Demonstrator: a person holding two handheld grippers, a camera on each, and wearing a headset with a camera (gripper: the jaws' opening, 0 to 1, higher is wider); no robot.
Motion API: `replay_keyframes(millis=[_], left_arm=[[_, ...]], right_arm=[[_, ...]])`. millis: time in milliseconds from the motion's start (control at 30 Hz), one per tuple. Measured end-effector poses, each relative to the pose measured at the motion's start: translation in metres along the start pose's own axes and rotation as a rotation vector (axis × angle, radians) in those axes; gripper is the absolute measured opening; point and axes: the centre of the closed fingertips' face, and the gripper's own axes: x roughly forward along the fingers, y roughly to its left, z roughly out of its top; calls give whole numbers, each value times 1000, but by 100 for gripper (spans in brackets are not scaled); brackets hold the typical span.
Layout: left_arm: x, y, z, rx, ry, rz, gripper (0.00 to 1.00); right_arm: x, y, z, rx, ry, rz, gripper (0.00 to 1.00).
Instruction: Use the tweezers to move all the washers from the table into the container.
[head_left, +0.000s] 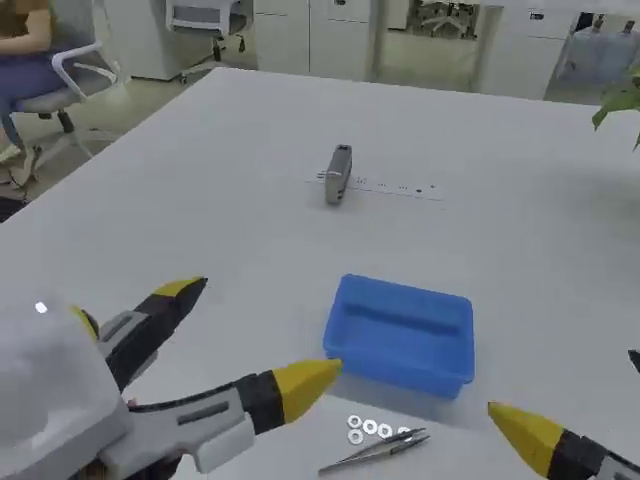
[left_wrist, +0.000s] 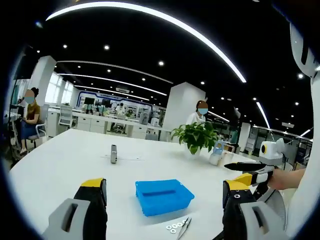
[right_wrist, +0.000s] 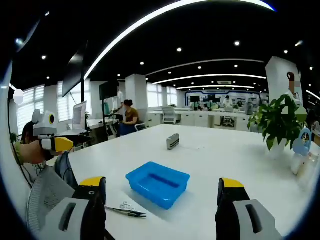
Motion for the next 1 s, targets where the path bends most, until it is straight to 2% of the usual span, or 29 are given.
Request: replay_keyframes(millis=[33,200,300,367,467,567,733,833,1000], left_arm=[[4,-1,-7,-14,28,-2,99],[11,2,-13,-30,43,-6,99],[13,4,-14,-24,48,-9,99],[14,5,-15,-25,59,-12,99],[14,7,-14,-8,63,-6,98],[15,8,-9,-8,53,3,97],[17,4,-8,6,53,3,98],[14,4,-7,20,58,15,97],[6,6,-7,-2,49,29,96]], right_arm=[[0,-2,0,-6,-4,-5,84],[6,-9,-5,-9,19,-17,84],[9,-8,-3,-6,16,-18,84],[10,-8,0,-7,-7,-26,83],[12,-6,-3,2,-2,-24,83],[13,-3,-4,-22,3,-12,82],[13,-4,-1,-18,7,-6,80],[14,-5,-1,-17,9,-5,78],[23,-2,3,-43,17,16,77]])
